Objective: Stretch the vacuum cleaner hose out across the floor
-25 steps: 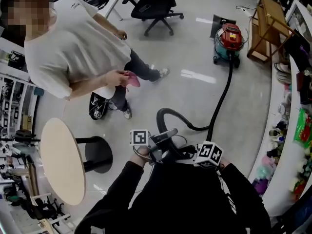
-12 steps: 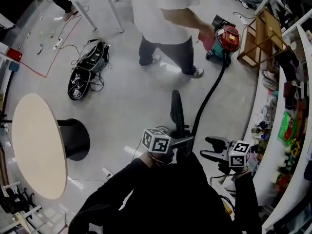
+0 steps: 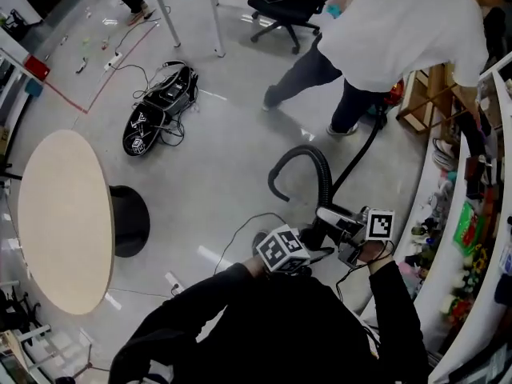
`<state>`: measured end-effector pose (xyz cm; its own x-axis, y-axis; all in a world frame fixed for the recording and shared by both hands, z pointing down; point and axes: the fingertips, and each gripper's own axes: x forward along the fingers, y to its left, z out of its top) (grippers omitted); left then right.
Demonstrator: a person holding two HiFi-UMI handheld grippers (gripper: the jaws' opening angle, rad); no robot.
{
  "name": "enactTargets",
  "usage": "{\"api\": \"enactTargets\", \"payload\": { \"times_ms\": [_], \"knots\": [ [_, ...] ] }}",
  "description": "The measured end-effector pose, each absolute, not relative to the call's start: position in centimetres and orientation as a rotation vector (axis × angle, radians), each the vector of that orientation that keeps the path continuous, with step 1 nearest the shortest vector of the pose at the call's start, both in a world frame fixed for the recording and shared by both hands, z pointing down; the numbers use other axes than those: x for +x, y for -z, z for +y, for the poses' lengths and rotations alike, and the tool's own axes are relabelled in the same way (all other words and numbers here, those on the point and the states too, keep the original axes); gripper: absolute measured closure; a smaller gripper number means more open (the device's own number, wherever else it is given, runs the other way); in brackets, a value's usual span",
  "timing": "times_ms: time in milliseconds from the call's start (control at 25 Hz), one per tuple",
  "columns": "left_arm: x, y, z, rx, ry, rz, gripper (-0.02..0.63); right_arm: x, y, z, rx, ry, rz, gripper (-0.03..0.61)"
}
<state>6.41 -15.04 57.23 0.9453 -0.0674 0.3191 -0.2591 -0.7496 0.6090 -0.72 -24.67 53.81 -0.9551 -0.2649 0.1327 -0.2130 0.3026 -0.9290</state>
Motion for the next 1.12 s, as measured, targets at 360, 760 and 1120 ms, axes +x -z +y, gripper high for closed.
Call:
{"api": "enactTargets", "payload": {
  "times_ms": [360,760,1120],
  "knots": [
    [12.6,-58.8,-5.2,2.554,-0.745,-0.200,0.393,5.5,-53.1,-15.0,-0.423,1.540,2.676,0.330],
    [9.8,-59.3,1.6,2.162,-0.510,-0.370,0.313,11.9,-54.9,-2.7,-0.278,1.338,2.739,0.354],
    [9.0,-53.9,-2.2,1.693,0.346,-0.289,0.293,9.8,-53.3,5.7,-0.076,1.277,2.932,0.354]
  ]
}}
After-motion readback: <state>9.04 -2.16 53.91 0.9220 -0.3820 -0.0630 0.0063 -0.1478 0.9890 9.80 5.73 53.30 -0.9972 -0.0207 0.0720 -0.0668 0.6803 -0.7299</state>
